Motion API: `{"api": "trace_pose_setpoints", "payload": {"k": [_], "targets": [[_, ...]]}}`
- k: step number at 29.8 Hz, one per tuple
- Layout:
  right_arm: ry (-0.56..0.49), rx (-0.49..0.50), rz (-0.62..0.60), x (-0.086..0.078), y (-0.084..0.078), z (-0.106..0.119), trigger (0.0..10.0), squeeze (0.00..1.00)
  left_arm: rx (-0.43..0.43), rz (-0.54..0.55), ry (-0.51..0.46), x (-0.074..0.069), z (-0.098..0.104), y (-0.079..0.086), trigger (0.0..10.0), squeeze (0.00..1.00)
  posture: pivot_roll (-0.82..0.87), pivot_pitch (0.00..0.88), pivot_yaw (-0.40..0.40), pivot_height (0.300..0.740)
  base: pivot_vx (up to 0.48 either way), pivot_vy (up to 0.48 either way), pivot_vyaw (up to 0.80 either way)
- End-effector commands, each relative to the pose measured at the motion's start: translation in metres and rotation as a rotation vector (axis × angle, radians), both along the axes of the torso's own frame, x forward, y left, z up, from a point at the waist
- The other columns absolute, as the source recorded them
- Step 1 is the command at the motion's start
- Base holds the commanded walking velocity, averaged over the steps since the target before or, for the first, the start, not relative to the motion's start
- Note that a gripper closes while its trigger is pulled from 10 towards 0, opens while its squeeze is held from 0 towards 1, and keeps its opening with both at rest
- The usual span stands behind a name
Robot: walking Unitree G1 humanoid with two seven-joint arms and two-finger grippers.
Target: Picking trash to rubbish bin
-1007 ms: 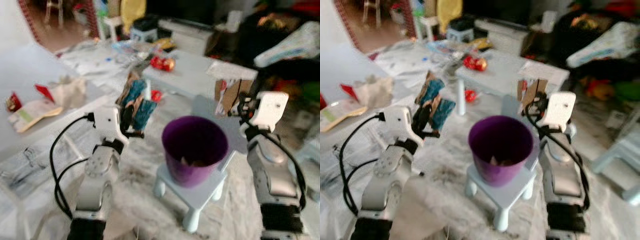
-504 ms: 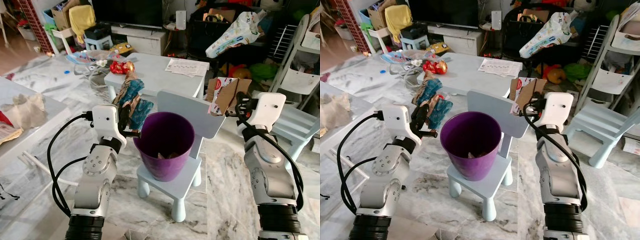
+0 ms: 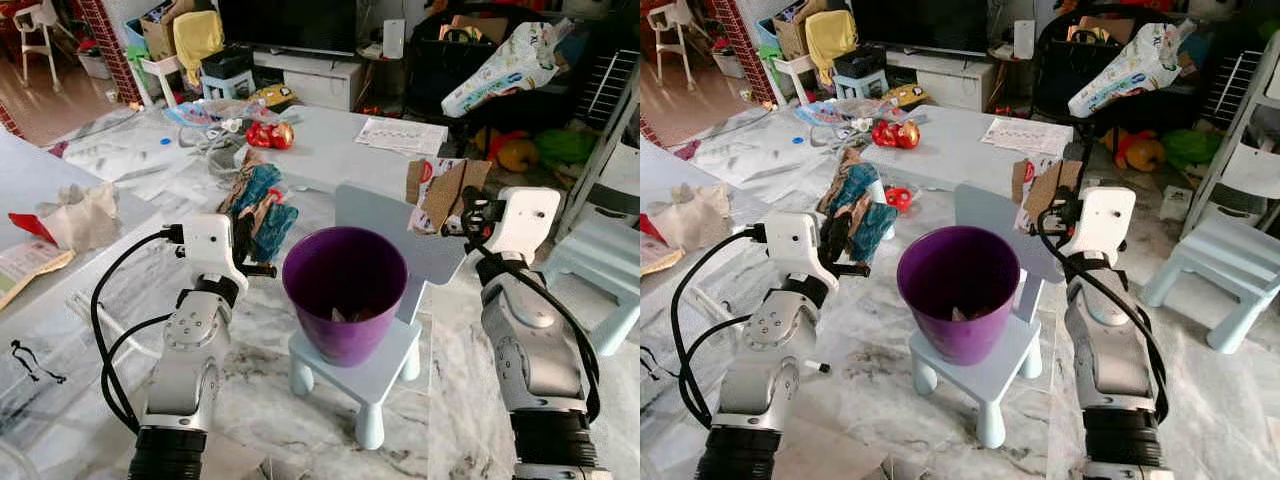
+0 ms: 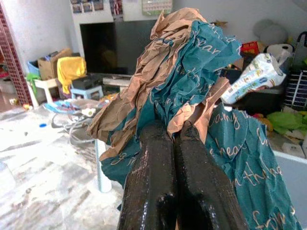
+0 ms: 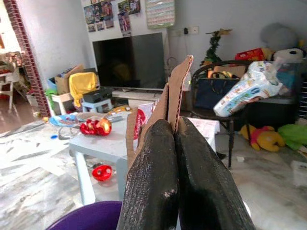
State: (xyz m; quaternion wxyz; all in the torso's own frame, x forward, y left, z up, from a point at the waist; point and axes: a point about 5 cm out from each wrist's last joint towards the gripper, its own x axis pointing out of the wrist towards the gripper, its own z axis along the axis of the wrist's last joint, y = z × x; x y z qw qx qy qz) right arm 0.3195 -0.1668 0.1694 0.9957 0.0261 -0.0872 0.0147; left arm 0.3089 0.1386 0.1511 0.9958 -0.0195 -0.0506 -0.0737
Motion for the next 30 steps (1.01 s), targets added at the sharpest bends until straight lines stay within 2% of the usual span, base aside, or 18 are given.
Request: {"api": "trace_pose_setpoints", "payload": {"k": [1, 7, 10, 14, 17, 25, 30], "targets": [[0.003, 0.006, 0.022, 0.001, 0.006, -0.001, 10.0, 0.00, 0.012, 0.009, -0.003, 0.002, 0.001, 0.004, 10.0, 0.00, 0.00, 0.019, 0.062, 0.740, 0.334, 0.000, 0.00], [0.036, 0.019, 0.051, 0.001, 0.009, -0.008, 10.0, 0.00, 0.022, 0.018, 0.022, 0.000, -0.004, 0.006, 10.0, 0.00, 0.00, 0.016, 0.063, 0.740, 0.381, 0.000, 0.00], [0.068, 0.035, 0.092, 0.001, 0.015, -0.014, 10.0, 0.00, 0.023, 0.021, 0.033, -0.001, -0.006, 0.007, 10.0, 0.00, 0.00, 0.015, 0.061, 0.740, 0.000, 0.000, 0.00], [0.156, 0.048, 0.181, -0.002, 0.028, -0.034, 10.0, 0.00, 0.030, 0.020, 0.062, -0.002, -0.015, 0.008, 10.0, 0.00, 0.00, 0.014, 0.061, 0.740, 0.000, 0.000, 0.00], [0.197, 0.047, 0.191, -0.003, 0.032, -0.046, 10.0, 0.00, 0.041, 0.015, 0.102, -0.004, -0.025, 0.009, 10.0, 0.00, 0.00, 0.013, 0.062, 0.740, 0.000, 0.000, 0.00], [0.262, 0.040, 0.179, -0.001, 0.031, -0.070, 10.0, 0.00, 0.077, -0.021, 0.209, -0.016, -0.057, 0.009, 10.0, 0.00, 0.01, 0.013, 0.077, 0.740, 0.000, 0.000, 0.00], [0.274, 0.007, 0.112, 0.005, 0.021, -0.081, 10.0, 0.00, 0.100, -0.088, 0.266, -0.027, -0.072, 0.005, 10.0, 0.00, 0.04, 0.014, 0.090, 0.740, 0.000, 0.000, 0.00]]}}
